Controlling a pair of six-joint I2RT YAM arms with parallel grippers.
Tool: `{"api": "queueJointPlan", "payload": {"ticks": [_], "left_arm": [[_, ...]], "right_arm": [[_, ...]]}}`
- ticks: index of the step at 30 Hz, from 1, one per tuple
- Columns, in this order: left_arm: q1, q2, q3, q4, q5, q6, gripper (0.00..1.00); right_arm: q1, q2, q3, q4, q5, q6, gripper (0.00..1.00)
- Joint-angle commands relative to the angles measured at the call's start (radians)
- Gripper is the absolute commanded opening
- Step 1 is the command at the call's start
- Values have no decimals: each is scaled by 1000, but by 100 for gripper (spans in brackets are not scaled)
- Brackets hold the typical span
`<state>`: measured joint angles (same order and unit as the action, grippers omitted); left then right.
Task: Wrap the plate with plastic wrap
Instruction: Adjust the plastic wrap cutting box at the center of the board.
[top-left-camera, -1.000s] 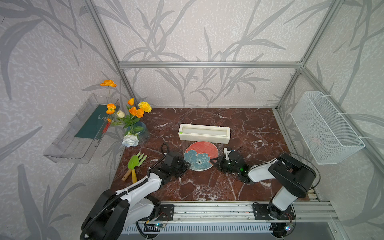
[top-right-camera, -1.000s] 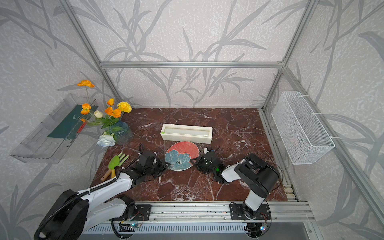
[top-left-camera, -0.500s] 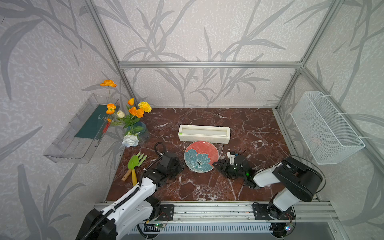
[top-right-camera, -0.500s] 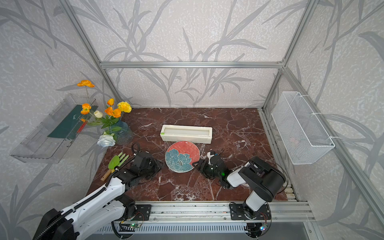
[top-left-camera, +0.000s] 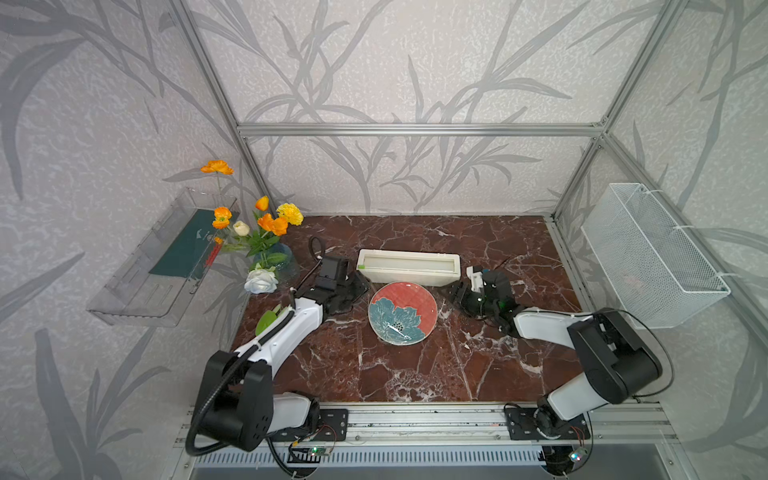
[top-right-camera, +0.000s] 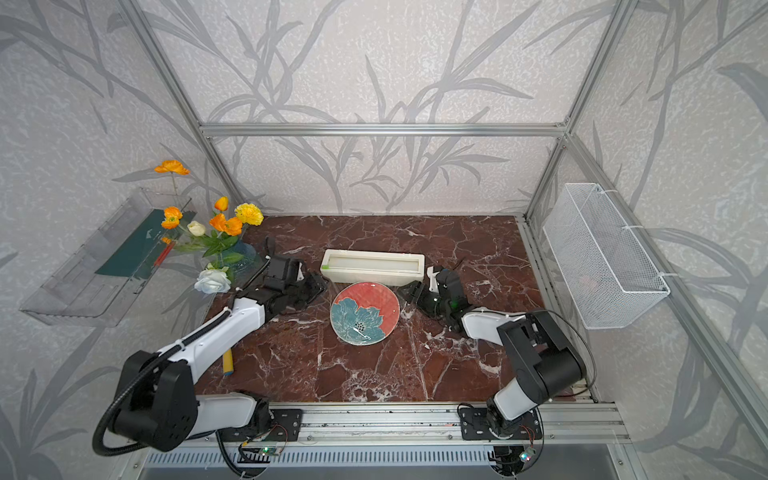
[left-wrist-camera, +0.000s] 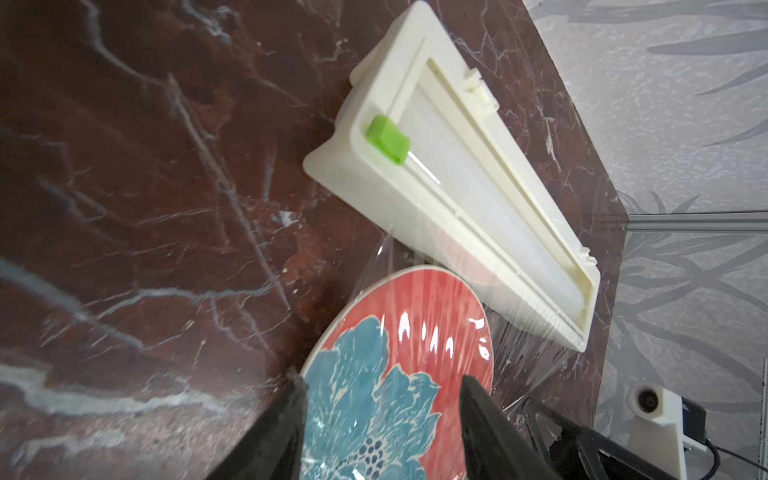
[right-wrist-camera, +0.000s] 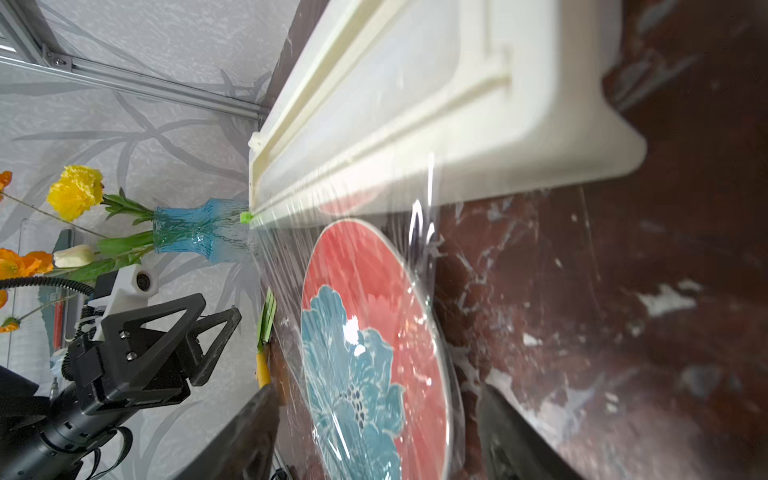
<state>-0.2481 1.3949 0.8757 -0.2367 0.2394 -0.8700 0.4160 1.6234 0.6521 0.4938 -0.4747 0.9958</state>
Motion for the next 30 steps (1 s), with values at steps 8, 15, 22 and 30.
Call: {"api": "queueJointPlan", "payload": {"ticks": [8,15,22,30], "left_arm": [[74,323,257,-18,93,114,55],[105,412,390,-66,93,152,53],[110,334,404,-130,97,188,53],[109,323,483,-221,17,249,54]], "right_arm": [[-52,173,238,-98,-5,-115,74],[-71,178,312,-197,18,-186,74],[-88,43,310,-419,117,-343,75],[-90,7,372,-555,231,-490,76]]}}
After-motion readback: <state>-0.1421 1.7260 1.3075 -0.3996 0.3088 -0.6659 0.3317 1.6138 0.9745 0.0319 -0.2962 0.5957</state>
